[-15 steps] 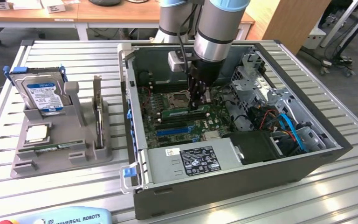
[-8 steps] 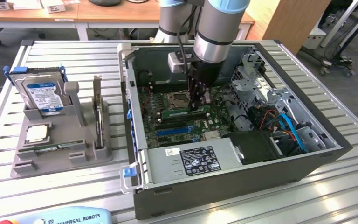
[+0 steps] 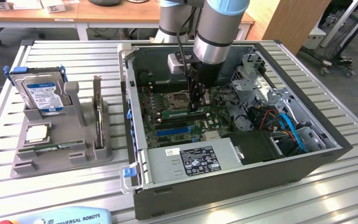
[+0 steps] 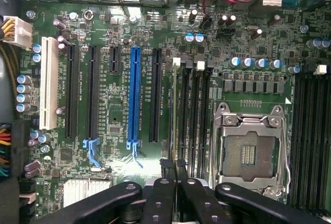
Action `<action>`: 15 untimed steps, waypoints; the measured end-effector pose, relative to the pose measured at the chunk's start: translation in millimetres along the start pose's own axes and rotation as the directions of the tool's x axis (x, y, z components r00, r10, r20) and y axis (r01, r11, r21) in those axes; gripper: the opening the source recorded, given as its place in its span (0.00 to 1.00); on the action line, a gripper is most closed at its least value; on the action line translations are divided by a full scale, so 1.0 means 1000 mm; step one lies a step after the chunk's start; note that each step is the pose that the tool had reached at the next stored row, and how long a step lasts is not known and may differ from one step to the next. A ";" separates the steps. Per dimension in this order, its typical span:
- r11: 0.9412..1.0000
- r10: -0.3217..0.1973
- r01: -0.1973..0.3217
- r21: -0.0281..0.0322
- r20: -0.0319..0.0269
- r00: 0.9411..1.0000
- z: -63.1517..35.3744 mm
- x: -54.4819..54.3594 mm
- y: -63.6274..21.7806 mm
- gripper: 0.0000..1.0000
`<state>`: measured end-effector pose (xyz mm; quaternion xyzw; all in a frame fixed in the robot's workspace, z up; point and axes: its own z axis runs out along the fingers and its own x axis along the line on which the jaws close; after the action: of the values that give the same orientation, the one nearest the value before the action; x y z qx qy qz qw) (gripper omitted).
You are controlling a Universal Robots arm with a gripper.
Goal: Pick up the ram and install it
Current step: 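Insert the ram into the slot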
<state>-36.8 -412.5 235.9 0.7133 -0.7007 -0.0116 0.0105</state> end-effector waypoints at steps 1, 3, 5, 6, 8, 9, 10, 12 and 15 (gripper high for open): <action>1.000 0.003 -0.003 0.000 0.000 1.000 0.0001 0.000 0.0000 0.11; 1.000 0.008 -0.008 0.000 0.000 1.000 0.0002 0.000 0.0000 0.11; 1.000 0.009 -0.009 0.000 0.000 1.000 0.0002 0.000 0.0000 0.11; 1.000 0.009 -0.009 0.000 0.000 1.000 0.0002 0.000 0.0000 0.11; 1.000 0.012 -0.012 0.000 0.000 1.000 0.0002 0.000 -0.0003 0.11; 1.000 0.012 -0.012 0.000 0.000 1.000 0.0002 0.000 -0.0003 0.11; 1.000 0.013 -0.013 0.000 0.000 1.000 0.0002 0.000 -0.0003 0.11; 1.000 0.016 -0.016 0.000 0.000 1.000 0.0003 0.000 -0.0005 0.11; 1.000 0.027 -0.027 0.000 0.001 1.000 0.0004 0.000 -0.0007 0.11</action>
<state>-36.2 -412.5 235.4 0.7037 -0.7103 -0.0116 0.0104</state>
